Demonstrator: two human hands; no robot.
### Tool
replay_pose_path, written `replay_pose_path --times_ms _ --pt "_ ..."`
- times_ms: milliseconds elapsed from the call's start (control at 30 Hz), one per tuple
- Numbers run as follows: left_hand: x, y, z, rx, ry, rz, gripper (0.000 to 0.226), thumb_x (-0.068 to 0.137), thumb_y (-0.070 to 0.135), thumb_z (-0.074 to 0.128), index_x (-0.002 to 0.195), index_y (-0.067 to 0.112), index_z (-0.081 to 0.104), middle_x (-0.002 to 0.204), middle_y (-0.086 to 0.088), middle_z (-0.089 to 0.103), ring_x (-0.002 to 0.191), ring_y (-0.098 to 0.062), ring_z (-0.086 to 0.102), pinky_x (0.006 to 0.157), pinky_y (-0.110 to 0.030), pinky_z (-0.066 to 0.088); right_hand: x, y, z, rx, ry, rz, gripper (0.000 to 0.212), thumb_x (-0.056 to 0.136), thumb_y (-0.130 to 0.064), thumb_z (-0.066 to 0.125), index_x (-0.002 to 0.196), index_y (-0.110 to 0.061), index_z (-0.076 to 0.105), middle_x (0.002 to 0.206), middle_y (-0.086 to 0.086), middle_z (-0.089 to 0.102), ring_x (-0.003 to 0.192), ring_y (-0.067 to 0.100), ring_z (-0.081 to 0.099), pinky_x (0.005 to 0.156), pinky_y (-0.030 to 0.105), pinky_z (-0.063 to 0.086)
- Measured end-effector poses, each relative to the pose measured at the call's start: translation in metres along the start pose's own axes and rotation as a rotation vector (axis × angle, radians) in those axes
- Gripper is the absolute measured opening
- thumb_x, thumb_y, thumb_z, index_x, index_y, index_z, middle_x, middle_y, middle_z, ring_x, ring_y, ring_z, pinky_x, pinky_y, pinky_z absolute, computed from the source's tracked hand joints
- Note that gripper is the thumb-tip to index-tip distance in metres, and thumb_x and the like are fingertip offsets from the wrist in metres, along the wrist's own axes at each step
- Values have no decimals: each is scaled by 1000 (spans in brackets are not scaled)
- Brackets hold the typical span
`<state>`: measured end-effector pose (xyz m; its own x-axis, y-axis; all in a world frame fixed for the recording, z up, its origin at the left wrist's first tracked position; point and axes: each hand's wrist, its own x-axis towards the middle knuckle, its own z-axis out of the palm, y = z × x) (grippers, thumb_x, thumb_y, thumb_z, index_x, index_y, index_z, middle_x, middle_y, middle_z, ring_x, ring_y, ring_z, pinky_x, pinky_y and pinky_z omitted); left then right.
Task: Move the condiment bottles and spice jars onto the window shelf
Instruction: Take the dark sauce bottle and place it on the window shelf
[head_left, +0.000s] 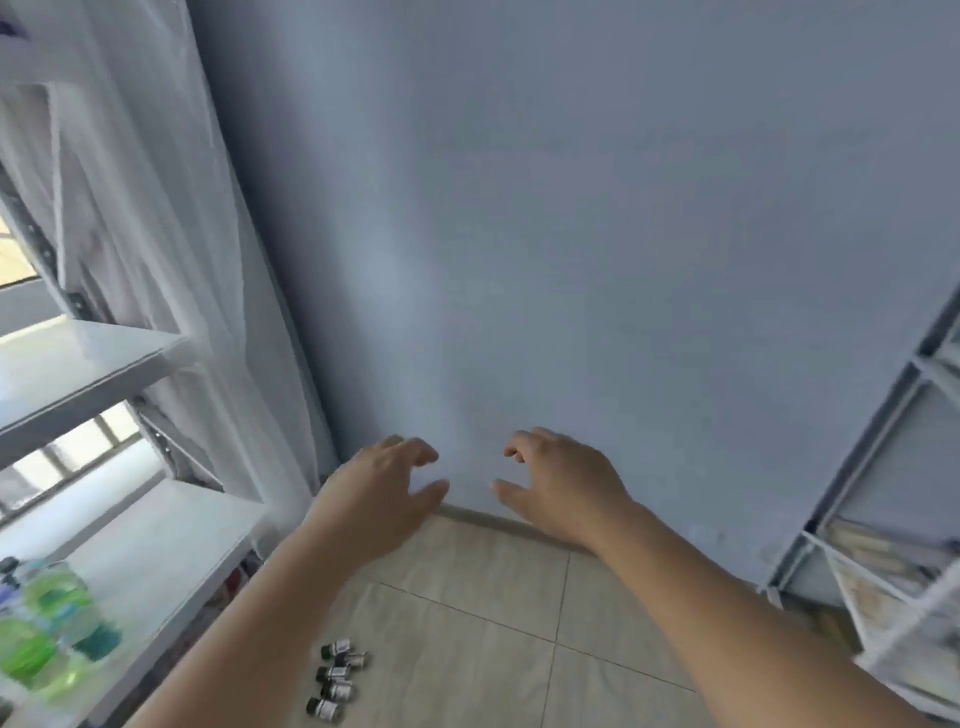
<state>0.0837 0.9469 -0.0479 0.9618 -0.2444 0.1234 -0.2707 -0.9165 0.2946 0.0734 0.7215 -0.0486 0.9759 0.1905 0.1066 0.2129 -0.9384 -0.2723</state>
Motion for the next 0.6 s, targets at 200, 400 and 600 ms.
replay_pose_path --times_ms 200,400,600 --pt "13 165 53 144 -45 211 43 97 58 50 136 38 54 137 14 57 122 -14 58 100 -37 50 -90 139 -45 -70 -6 132 52 95 -60 51 134 -26 55 129 -4 61 113 20 61 89 38 52" --pt "31 280 93 145 -111 350 45 97 58 50 136 38 52 136 15 57 122 -12 56 98 -36 50 -154 239 -77 -88 -16 268 53 94 -61 51 135 -27 54 128 -5 61 112 18 60 86 36 50" --pt "61 362 114 139 -119 475 41 98 56 51 134 38 54 131 17 59 120 -11 56 94 -31 47 -184 309 -103 -143 -18 373 51 96 -57 51 137 -27 52 131 -5 59 116 20 58 88 38 46"
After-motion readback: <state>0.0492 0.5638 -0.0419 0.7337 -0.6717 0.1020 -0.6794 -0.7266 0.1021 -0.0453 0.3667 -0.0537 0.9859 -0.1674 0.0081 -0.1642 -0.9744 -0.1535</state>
